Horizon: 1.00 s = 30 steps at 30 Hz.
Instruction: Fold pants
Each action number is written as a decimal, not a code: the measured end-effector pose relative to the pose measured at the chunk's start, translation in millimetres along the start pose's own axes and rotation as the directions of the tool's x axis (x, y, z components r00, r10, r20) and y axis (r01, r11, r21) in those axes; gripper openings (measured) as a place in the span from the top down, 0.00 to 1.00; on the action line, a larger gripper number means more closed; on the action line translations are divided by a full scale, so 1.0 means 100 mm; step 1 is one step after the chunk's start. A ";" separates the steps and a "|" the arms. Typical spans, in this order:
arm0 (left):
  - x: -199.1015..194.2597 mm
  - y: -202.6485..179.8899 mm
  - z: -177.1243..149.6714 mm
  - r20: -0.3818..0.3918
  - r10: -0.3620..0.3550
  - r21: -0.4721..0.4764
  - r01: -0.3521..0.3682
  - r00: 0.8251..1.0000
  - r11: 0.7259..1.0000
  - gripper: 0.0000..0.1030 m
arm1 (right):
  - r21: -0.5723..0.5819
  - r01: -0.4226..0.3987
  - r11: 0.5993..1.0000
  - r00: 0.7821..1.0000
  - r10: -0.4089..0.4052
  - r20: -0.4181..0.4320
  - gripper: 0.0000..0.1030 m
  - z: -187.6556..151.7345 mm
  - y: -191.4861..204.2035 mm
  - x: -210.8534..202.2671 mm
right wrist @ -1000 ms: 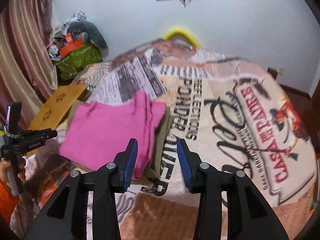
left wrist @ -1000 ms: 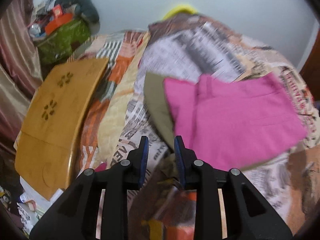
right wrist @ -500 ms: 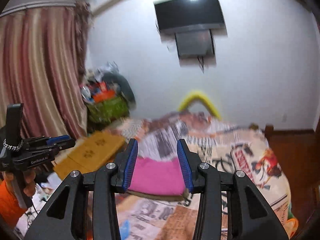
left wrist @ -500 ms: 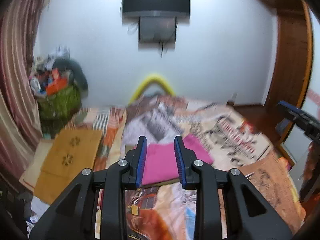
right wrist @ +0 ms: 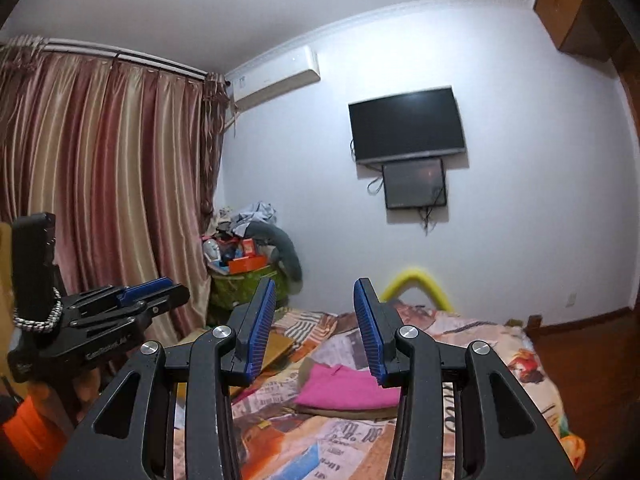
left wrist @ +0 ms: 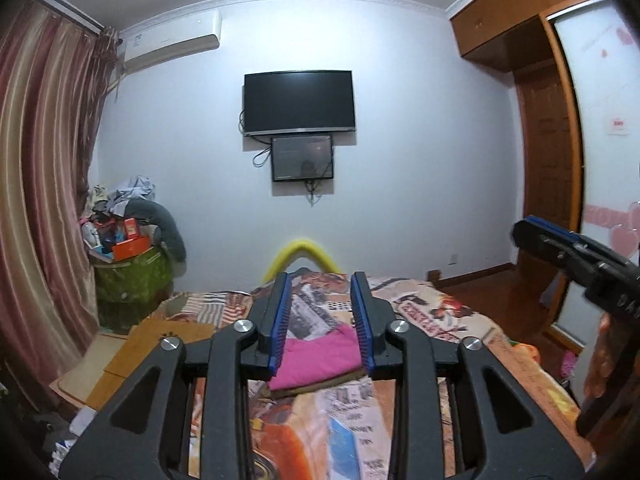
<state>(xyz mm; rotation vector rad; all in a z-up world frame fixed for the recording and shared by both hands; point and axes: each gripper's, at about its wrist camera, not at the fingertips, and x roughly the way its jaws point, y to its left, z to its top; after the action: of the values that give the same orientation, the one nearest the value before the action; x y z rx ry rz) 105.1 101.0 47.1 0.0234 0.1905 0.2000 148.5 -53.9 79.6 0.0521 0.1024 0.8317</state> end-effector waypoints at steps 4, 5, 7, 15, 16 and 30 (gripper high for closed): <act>-0.29 -0.08 -0.06 0.049 0.016 0.008 -0.016 0.999 1.000 0.35 | -0.025 0.001 1.000 1.000 -0.001 -0.011 0.64 -0.09 0.20 -0.09; -0.35 -0.08 -0.08 0.061 0.017 0.007 -0.018 0.998 1.000 0.28 | -0.026 0.004 1.000 1.000 -0.004 -0.013 0.61 -0.11 0.21 -0.08; -0.44 -0.07 -0.11 0.074 0.022 -0.006 -0.021 0.997 1.000 0.20 | -0.019 0.011 1.000 1.000 -0.011 -0.015 0.45 -0.13 0.21 -0.06; -0.52 0.06 -0.22 0.053 0.022 -0.059 -0.019 0.998 0.998 0.02 | -0.007 0.075 0.997 0.997 -0.075 -0.002 0.12 -0.13 0.16 -0.17; -0.53 0.07 -0.23 0.053 0.026 -0.060 -0.023 0.998 0.998 0.02 | -0.009 0.082 0.997 0.997 -0.082 -0.005 0.08 -0.14 0.16 -0.17; -0.53 0.09 -0.33 0.046 0.038 -0.064 -0.035 0.998 0.997 0.00 | -0.052 0.108 0.993 0.994 -0.108 -0.012 0.00 -0.26 0.28 -0.30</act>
<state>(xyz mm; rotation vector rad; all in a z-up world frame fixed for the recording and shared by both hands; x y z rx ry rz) 46.0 99.4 25.2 -0.0315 0.1371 0.2419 104.9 -56.4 58.2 -0.0077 0.0972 0.7262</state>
